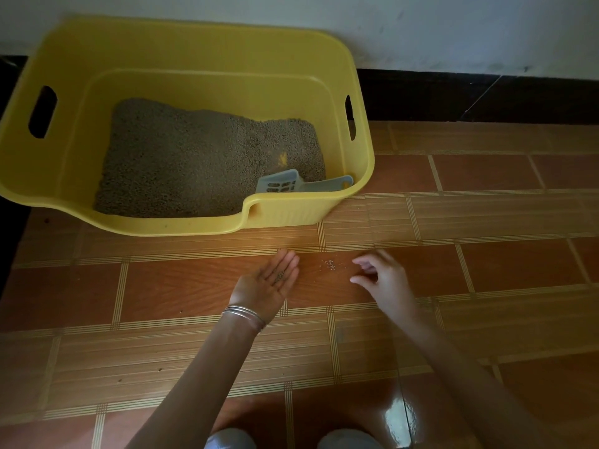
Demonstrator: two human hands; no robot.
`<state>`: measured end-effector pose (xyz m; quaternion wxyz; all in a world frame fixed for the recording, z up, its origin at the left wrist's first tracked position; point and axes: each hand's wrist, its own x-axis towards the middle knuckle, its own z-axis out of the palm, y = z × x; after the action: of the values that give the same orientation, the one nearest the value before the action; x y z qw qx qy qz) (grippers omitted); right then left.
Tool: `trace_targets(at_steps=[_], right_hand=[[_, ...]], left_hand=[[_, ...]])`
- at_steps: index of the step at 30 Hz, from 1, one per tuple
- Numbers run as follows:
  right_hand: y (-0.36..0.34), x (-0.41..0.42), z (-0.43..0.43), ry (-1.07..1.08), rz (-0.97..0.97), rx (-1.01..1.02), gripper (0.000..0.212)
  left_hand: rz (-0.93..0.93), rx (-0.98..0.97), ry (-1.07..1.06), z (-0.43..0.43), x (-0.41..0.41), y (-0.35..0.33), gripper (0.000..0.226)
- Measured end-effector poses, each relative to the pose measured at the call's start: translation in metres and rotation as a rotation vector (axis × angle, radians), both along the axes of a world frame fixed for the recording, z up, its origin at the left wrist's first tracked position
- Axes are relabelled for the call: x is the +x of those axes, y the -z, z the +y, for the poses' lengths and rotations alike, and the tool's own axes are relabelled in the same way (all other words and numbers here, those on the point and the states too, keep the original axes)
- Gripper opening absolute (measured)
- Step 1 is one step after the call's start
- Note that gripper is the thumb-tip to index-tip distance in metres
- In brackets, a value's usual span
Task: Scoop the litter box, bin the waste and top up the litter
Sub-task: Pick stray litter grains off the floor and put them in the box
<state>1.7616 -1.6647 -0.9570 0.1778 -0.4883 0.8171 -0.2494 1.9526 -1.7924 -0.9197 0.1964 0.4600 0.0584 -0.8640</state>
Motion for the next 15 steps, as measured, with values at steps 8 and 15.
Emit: trace_targets(at_steps=[8,15], right_hand=[[0.002,0.026,-0.026,-0.082,-0.056,-0.073,0.027],[0.005,0.02,-0.034,-0.061,0.047,-0.01,0.039]], left_hand=[[-0.026,-0.017,0.006,0.001,-0.001,-0.002,0.036],[-0.004,0.0,0.008,0.002,0.0,0.001,0.038]])
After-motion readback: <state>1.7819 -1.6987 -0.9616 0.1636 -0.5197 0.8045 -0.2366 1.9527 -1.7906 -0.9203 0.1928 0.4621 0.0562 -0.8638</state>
